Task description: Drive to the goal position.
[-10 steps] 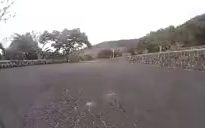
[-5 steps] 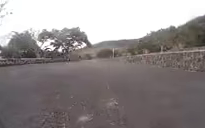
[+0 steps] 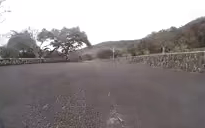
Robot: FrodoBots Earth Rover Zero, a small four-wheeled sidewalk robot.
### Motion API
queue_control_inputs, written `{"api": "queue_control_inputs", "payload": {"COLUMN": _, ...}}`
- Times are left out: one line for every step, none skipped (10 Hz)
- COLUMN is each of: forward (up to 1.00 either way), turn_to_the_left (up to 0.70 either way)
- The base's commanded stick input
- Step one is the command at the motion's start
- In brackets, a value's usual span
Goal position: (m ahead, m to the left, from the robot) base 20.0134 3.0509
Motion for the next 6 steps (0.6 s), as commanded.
{"api": "queue_control_inputs", "payload": {"forward": 0.7, "turn_to_the_left": 0.0}}
{"api": "queue_control_inputs", "payload": {"forward": 0.7, "turn_to_the_left": 0.0}}
{"api": "queue_control_inputs", "payload": {"forward": 0.7, "turn_to_the_left": 0.0}}
{"api": "queue_control_inputs", "payload": {"forward": 0.7, "turn_to_the_left": 0.0}}
{"api": "queue_control_inputs", "payload": {"forward": 0.7, "turn_to_the_left": 0.0}}
{"api": "queue_control_inputs", "payload": {"forward": 0.7, "turn_to_the_left": 0.0}}
